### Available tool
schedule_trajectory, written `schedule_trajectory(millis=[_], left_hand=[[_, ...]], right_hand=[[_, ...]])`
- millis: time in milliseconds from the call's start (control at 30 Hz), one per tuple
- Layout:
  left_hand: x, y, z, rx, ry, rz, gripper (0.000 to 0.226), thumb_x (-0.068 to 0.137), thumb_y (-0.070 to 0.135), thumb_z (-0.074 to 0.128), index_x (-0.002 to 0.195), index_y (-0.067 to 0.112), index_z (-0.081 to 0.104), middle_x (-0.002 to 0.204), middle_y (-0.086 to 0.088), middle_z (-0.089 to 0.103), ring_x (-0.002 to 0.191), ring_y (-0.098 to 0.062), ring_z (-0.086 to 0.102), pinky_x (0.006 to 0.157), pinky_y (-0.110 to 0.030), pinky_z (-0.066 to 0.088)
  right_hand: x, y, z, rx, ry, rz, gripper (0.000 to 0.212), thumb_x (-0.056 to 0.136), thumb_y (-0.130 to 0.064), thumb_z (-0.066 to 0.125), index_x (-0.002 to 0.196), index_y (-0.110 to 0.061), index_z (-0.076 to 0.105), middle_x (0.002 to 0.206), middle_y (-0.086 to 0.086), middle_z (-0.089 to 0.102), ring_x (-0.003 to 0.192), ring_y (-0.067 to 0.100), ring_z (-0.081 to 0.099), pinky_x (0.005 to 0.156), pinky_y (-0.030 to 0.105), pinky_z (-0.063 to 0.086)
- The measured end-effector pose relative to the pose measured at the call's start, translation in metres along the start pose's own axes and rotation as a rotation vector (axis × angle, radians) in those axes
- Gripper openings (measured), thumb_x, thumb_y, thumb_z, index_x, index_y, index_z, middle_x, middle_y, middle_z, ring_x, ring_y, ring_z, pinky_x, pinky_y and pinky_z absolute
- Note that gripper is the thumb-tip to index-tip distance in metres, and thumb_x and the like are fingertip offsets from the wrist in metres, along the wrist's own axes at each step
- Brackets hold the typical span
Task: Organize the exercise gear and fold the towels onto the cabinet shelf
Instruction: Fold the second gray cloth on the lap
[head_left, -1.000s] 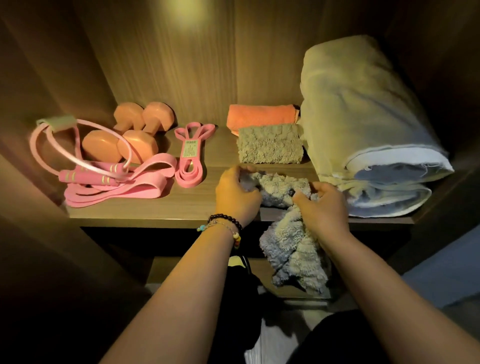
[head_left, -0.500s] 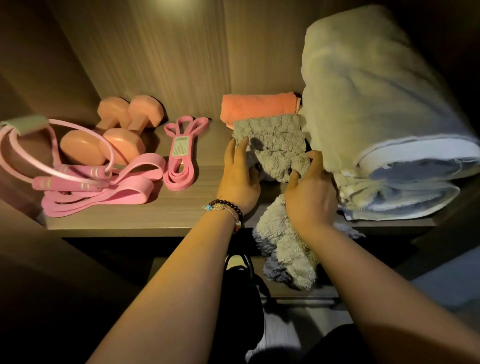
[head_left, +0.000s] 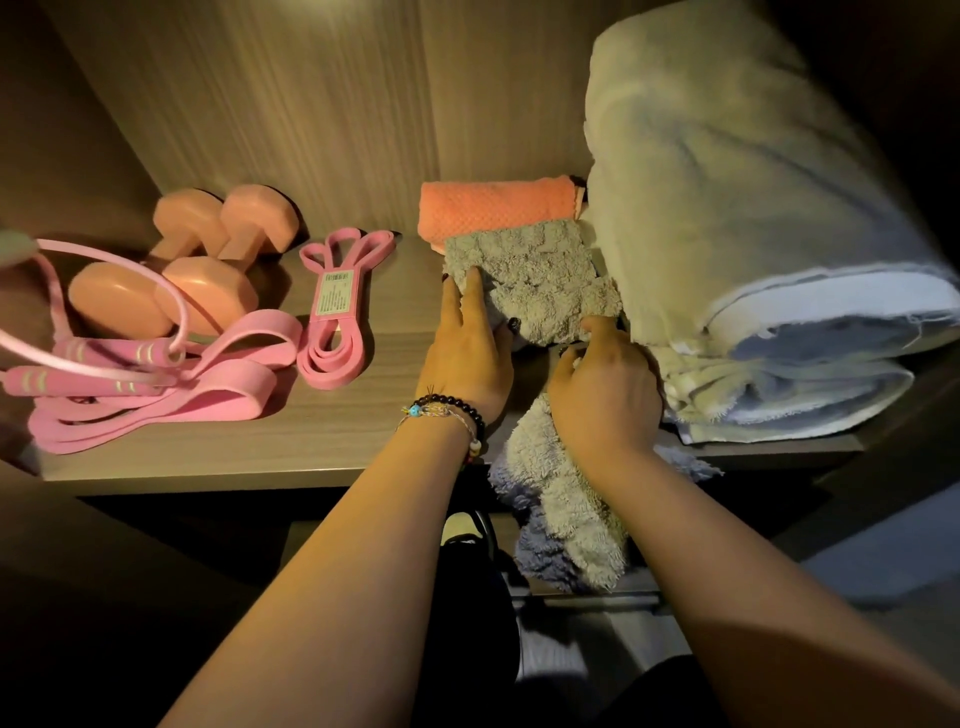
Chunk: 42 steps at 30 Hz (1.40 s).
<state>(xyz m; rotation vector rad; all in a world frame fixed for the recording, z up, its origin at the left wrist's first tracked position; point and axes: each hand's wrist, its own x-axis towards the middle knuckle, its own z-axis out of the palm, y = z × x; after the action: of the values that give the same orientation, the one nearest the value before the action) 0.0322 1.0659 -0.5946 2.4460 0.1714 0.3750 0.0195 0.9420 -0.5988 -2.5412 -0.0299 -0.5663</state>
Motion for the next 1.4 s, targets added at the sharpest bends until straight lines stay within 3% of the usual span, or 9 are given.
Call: schedule_trajectory(millis=[167,367,633,833,967,1100,1167,1267,1400], left_hand=[[0.006,0.0,0.004,0.011,0.046,-0.007,0.068,0.096,0.009,0.039,0.154,0.018,0.006,0.161,-0.013,0.003,0.136,-0.037,0.036,0.091,-0.044,0.046],[0.007,-0.001,0.003,-0.025,0.068,-0.001,0.067,0.094,0.007,0.039,0.154,0.014,0.009,0.16,-0.012,0.008,0.142,-0.03,0.028,0.098,-0.04,0.041],[-0.002,-0.003,-0.008,-0.318,0.099,-0.053,0.073,0.095,0.012,0.051,0.154,0.013,0.009,0.162,-0.007,0.007,0.149,-0.017,0.004,0.11,-0.014,0.005],[-0.042,0.013,-0.031,-0.439,0.151,-0.204,0.053,0.097,0.015,0.048,0.148,0.01,0.031,0.155,-0.008,0.029,0.144,-0.02,0.025,0.117,-0.035,0.023],[-0.097,0.032,-0.055,-0.663,0.116,-0.185,0.031,0.096,0.01,0.051,0.126,0.014,0.055,0.121,0.003,0.059,0.113,-0.011,0.055,0.099,-0.024,0.042],[-0.157,0.043,-0.069,-0.743,-0.031,-0.153,0.024,0.095,0.009,0.054,0.112,0.025,0.061,0.114,0.004,0.065,0.106,-0.011,0.06,0.095,-0.026,0.047],[-0.173,0.046,-0.074,-0.78,-0.071,-0.166,0.025,0.096,0.012,0.055,0.116,0.024,0.061,0.116,0.0,0.065,0.104,-0.011,0.06,0.094,-0.026,0.048],[-0.196,0.055,-0.087,-0.868,-0.113,-0.166,0.028,0.095,0.009,0.055,0.121,0.019,0.06,0.109,-0.007,0.064,0.086,-0.004,0.059,0.074,-0.012,0.047],[-0.224,0.06,-0.094,-0.848,-0.118,-0.096,0.019,0.088,0.002,0.064,0.095,0.019,0.07,0.09,-0.001,0.069,0.083,-0.009,0.061,0.069,-0.016,0.048]], right_hand=[[-0.002,0.0,-0.004,0.047,0.014,0.003,0.048,0.091,-0.01,0.049,0.138,-0.014,0.041,0.087,0.017,0.065,0.072,0.035,0.061,0.053,0.036,0.044],[0.0,0.005,0.0,-0.037,-0.064,-0.041,0.057,0.093,-0.017,0.046,0.148,-0.02,0.031,0.105,0.012,0.065,0.088,0.029,0.061,0.057,0.03,0.039],[-0.007,0.003,-0.015,0.229,-0.071,0.06,0.035,0.091,-0.017,0.053,0.126,-0.016,0.051,0.085,0.005,0.062,0.07,0.021,0.053,0.058,0.027,0.038],[-0.02,0.007,-0.046,0.455,-0.209,0.12,0.02,0.091,-0.016,0.057,0.111,-0.016,0.061,0.073,-0.013,0.047,0.068,0.013,0.051,0.064,0.024,0.044],[-0.04,-0.001,-0.079,0.612,-0.231,0.113,0.01,0.087,-0.019,0.065,0.097,-0.019,0.065,0.076,-0.005,0.052,0.069,0.008,0.048,0.057,0.012,0.04],[-0.056,-0.02,-0.123,0.702,-0.273,0.011,0.007,0.083,-0.02,0.071,0.089,-0.02,0.068,0.087,-0.001,0.064,0.077,0.009,0.052,0.068,0.019,0.042],[-0.062,-0.028,-0.141,0.726,-0.284,-0.039,0.006,0.081,-0.019,0.073,0.085,-0.018,0.069,0.077,0.005,0.063,0.07,0.011,0.053,0.066,0.023,0.044],[-0.073,-0.038,-0.165,0.733,-0.295,-0.106,0.008,0.08,-0.02,0.075,0.082,-0.015,0.069,0.065,0.005,0.052,0.058,0.009,0.045,0.058,0.024,0.038],[-0.088,-0.043,-0.189,0.708,-0.279,-0.203,0.01,0.078,-0.022,0.078,0.078,-0.016,0.069,0.063,0.006,0.055,0.056,0.007,0.044,0.058,0.026,0.037]])
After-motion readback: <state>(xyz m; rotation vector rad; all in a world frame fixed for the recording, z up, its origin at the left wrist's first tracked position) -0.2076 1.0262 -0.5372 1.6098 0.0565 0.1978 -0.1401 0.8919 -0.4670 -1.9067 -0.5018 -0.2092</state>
